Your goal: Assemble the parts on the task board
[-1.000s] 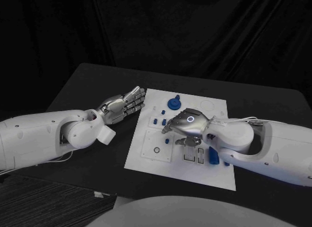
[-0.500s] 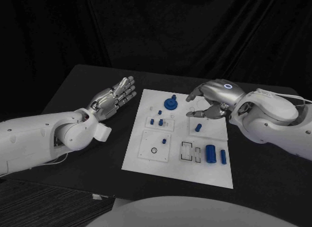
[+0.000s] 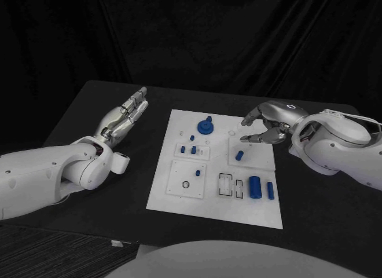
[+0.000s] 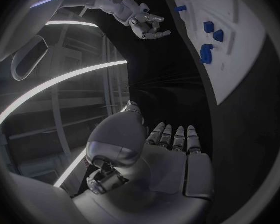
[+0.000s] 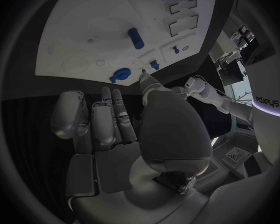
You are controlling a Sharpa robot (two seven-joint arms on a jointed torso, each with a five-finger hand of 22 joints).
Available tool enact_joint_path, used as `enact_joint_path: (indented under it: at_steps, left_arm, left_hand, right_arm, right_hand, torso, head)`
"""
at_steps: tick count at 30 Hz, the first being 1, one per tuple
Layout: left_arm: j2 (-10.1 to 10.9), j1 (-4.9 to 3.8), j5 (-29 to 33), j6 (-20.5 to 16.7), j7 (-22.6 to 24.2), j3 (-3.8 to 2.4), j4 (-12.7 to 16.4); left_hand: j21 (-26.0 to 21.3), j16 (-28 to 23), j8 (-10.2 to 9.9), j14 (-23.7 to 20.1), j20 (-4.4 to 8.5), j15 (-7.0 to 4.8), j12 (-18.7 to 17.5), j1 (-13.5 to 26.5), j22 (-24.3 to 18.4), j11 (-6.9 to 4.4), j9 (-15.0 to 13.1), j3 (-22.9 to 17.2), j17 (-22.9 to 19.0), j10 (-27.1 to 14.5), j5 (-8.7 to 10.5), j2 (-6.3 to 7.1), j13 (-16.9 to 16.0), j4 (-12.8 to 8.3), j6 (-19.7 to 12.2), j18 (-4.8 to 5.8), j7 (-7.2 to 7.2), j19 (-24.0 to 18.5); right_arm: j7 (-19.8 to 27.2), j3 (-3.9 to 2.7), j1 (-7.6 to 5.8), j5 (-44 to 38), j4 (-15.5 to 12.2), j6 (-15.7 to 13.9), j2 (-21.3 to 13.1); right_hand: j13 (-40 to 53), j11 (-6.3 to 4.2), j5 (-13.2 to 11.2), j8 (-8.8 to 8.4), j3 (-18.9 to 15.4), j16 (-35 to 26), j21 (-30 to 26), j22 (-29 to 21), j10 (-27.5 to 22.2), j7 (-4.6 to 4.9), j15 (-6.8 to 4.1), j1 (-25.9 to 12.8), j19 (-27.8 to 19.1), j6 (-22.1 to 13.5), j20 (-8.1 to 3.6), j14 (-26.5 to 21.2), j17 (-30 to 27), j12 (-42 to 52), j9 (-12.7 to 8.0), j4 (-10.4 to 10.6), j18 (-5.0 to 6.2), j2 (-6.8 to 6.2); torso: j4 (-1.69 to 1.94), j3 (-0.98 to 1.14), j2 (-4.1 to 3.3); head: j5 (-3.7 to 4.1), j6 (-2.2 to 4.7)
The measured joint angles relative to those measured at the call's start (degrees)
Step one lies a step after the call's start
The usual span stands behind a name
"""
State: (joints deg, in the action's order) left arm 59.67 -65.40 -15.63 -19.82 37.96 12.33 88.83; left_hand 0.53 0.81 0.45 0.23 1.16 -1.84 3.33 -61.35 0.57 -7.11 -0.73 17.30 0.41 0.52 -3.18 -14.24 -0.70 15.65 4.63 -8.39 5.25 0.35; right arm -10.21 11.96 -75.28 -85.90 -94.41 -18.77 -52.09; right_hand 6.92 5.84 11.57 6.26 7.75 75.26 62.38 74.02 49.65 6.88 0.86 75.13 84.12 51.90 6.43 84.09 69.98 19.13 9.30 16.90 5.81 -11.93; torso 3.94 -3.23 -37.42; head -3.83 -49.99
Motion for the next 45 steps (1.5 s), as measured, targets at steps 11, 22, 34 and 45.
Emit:
enact_joint_path:
  at_steps: [11,22,34,45]
  left_arm:
    - [-0.06,0.89,-2.51,-1.19,0.52,0.0,-0.32]
    - [0.02,1.12,-3.28,-0.55,0.64,0.0,-0.44]
    - [0.03,1.19,-3.5,0.86,0.72,-0.01,-0.54]
    - [0.05,1.22,-3.58,1.9,0.75,-0.01,-0.54]
  left_hand:
    - [0.0,0.0,0.0,0.0,0.0,0.0,0.0,-12.57,0.0,0.07,0.0,-0.1,0.0,-0.01,-15.46,0.57,0.0,0.08,-0.01,0.0,-0.04,0.0]
    - [0.0,0.0,0.0,0.0,0.0,0.0,0.0,-17.27,0.0,0.09,0.0,-0.11,0.0,-0.02,-21.34,1.49,0.0,0.08,-0.02,0.0,-0.06,0.0]
    - [0.0,0.0,0.0,0.0,0.0,0.0,0.0,-17.51,0.0,0.39,0.0,-0.82,0.0,-0.3,-21.35,1.24,0.0,0.78,-0.11,0.0,-0.97,0.0]
    - [0.0,0.0,0.0,0.0,-0.02,0.0,0.0,-17.52,0.0,0.41,0.0,-0.82,0.0,-0.3,-21.34,1.24,0.01,0.78,-0.09,0.0,-0.98,0.0]
  right_arm:
    - [-1.01,0.0,1.5,-1.4,0.56,6.42,1.23]
    - [-0.61,-0.01,2.66,-1.95,1.2,10.34,2.3]
    - [0.37,-0.1,3.76,-2.13,1.46,12.35,2.73]
    - [2.58,-0.06,4.51,-2.25,2.11,10.69,3.22]
  right_hand:
    - [-0.38,-0.01,6.18,-0.77,0.95,-0.01,-0.04,0.0,0.0,-1.45,-1.15,5.04,-1.21,-1.46,-1.21,-0.3,-0.07,-0.01,0.0,-0.95,0.0,0.08]
    - [-0.76,-0.11,7.51,-1.28,0.94,-0.07,-3.04,0.0,-1.96,-2.45,-1.96,7.07,-1.65,-2.89,-1.63,-0.66,-1.59,-0.54,-0.03,-0.95,0.01,-0.46]
    - [-0.66,-0.51,13.31,-1.27,1.82,-0.73,-3.89,0.0,-2.36,-2.47,-2.05,9.32,-1.93,-2.54,-1.92,-0.59,-2.45,-0.48,0.02,-1.83,0.02,-0.4]
    - [-0.18,-1.32,17.71,2.7,4.2,-0.72,-4.32,0.0,3.19,-2.0,-2.06,11.13,-2.53,3.02,-1.93,-0.58,-2.43,2.69,2.44,-4.17,0.01,1.38]
  torso:
    - [-0.01,0.0,-0.03]
    - [0.03,0.0,-0.02]
    - [0.03,0.01,-0.02]
    - [0.01,0.01,-0.01]
  head:
    - [0.02,0.0]
    - [-0.12,0.0]
    - [-0.11,0.0]
    - [-0.29,0.0]
